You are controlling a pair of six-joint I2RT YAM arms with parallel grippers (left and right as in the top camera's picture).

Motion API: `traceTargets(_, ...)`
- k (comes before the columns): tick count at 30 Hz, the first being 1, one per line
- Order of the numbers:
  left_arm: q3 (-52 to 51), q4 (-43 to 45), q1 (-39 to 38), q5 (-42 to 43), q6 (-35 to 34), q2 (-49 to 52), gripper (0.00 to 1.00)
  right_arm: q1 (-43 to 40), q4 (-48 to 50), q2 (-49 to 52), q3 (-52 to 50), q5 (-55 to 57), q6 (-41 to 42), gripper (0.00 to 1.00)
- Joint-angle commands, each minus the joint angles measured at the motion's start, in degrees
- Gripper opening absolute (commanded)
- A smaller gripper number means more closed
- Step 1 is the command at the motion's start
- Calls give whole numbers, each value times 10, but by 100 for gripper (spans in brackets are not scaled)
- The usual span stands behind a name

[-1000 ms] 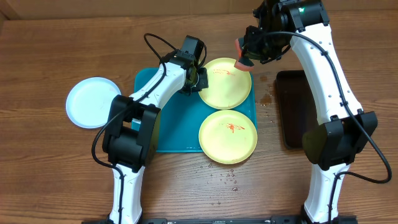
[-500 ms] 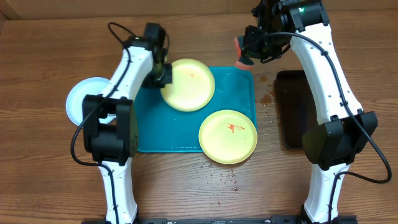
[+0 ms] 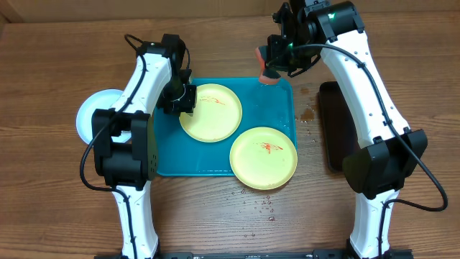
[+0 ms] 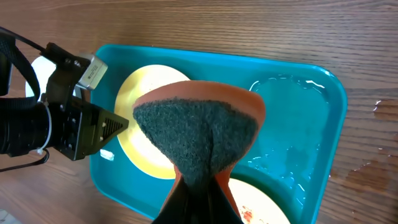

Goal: Clean dirty plates on tray and stack at the side

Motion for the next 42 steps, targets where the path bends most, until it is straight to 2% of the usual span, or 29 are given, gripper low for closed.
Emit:
traceTargets(1,8,-11,19,47,-26,-21,40,-2,4,0,10,1,-4,4)
traceTargets(6,8,-40,33,50,-27,-106,47,-2,5,0,10,1,-2,4)
traceTargets(12,-51,-29,32,14,-87,-210,48,-1,7,0,10,1,-2,4)
traceTargets(15,-144,23,32,16,-120,-260,47,-1,11,1,10,1,-2,4)
traceTargets(19,-294,148,31,45,-182,-306,46,-1,12,2,10,1,-2,4)
traceTargets(24,-398,273,21,49,-257,-300,41,0,14,2,10,1,-2,4)
traceTargets(29,-426,361,-2,35,-299,-283,42,0,14,2,10,1,-2,4)
traceTargets(33,-426,382,-14,23,-320,-261,43,1,14,2,10,1,-2,4)
traceTargets(37,-426,382,-20,29,-322,-224,33,7,15,2,10,1,-2,4)
traceTargets(42,-426,379,-20,40,-320,-205,29,22,36,2,-5,1,3,4)
